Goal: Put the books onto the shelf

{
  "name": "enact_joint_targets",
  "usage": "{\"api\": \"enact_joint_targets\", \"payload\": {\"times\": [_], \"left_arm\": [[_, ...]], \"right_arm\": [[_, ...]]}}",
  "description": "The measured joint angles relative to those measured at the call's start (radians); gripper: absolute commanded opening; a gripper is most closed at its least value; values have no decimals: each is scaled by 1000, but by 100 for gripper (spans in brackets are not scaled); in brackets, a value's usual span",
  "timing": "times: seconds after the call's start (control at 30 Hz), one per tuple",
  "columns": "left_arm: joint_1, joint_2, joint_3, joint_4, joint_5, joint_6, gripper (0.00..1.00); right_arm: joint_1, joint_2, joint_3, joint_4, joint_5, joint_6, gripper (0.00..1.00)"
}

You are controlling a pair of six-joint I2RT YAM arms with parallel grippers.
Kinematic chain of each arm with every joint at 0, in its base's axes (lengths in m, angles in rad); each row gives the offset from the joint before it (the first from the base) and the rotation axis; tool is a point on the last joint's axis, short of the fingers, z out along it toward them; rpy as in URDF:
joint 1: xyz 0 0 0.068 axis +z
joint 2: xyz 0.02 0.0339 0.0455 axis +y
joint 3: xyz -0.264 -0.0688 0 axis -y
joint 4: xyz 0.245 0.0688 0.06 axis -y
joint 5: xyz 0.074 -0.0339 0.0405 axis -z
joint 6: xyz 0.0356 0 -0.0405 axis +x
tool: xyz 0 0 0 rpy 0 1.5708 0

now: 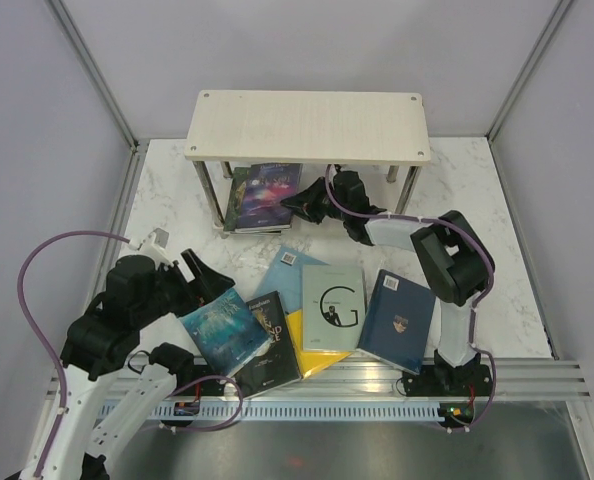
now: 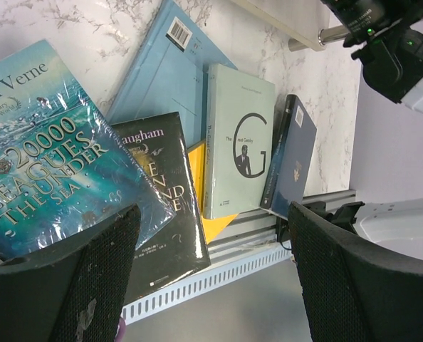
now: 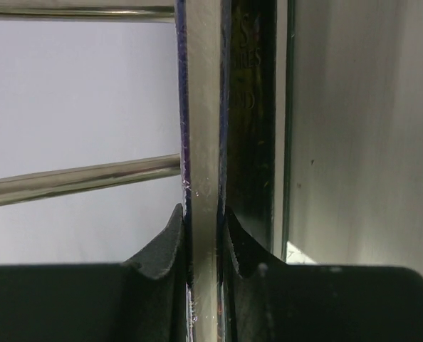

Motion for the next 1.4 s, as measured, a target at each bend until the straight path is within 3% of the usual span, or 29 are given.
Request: {"api": "enact_joint_targets", "payload": {"times": [0.4, 0.73, 0.77, 0.9, 0.93, 0.97, 1.4], "left_arm": [[0, 17, 22, -21, -10, 30, 88], [0, 70, 24, -16, -27, 59, 90], [0, 72, 24, -15, -27, 61, 90], [0, 77, 24, -13, -27, 65, 90], [0, 78, 24, -13, -27, 66, 90], [0, 80, 24, -13, -27, 68, 91], [0, 76, 11, -11, -26, 71, 94]], "right_arm": [[24, 163, 201, -31, -14, -33, 0], [37, 181, 218, -26, -14, -26, 1], [37, 181, 218, -26, -14, -27, 3], [38, 181, 234, -70, -10, -37, 67], [40, 181, 243, -105, -6, -48, 72], [42, 181, 247, -130, -3, -54, 98], [3, 71, 261, -444, 85, -194, 98]]}}
